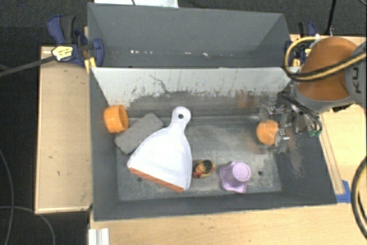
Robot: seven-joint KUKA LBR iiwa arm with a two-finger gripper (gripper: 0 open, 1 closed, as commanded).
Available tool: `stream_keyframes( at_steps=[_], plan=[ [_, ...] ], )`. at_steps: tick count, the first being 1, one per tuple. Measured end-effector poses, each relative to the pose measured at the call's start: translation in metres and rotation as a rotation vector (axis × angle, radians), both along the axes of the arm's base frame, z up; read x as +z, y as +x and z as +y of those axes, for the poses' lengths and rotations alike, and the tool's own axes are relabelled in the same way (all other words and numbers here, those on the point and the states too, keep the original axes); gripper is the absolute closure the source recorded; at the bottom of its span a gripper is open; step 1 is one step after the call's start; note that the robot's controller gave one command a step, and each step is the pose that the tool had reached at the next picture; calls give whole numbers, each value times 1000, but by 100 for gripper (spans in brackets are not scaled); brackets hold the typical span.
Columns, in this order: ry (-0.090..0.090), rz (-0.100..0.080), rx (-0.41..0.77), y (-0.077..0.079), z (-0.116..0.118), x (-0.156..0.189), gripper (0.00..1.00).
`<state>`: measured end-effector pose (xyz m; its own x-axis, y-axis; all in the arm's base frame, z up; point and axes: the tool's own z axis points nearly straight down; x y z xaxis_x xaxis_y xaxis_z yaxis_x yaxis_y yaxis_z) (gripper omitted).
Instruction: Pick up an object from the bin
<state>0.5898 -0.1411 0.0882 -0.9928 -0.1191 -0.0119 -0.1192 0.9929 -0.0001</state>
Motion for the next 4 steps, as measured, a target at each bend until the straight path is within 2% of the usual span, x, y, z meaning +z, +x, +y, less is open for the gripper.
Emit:
stream_keyframes(
  at_steps=[1,2,3,4],
  plan=[
    [1,11,-217,-9,-5,-26,0],
    [-2,7,-39,-2,-6,-19,0],
    [1,9,-218,-8,-5,-25,0],
    [-2,2,-39,-1,-6,-19,100]
  ],
)
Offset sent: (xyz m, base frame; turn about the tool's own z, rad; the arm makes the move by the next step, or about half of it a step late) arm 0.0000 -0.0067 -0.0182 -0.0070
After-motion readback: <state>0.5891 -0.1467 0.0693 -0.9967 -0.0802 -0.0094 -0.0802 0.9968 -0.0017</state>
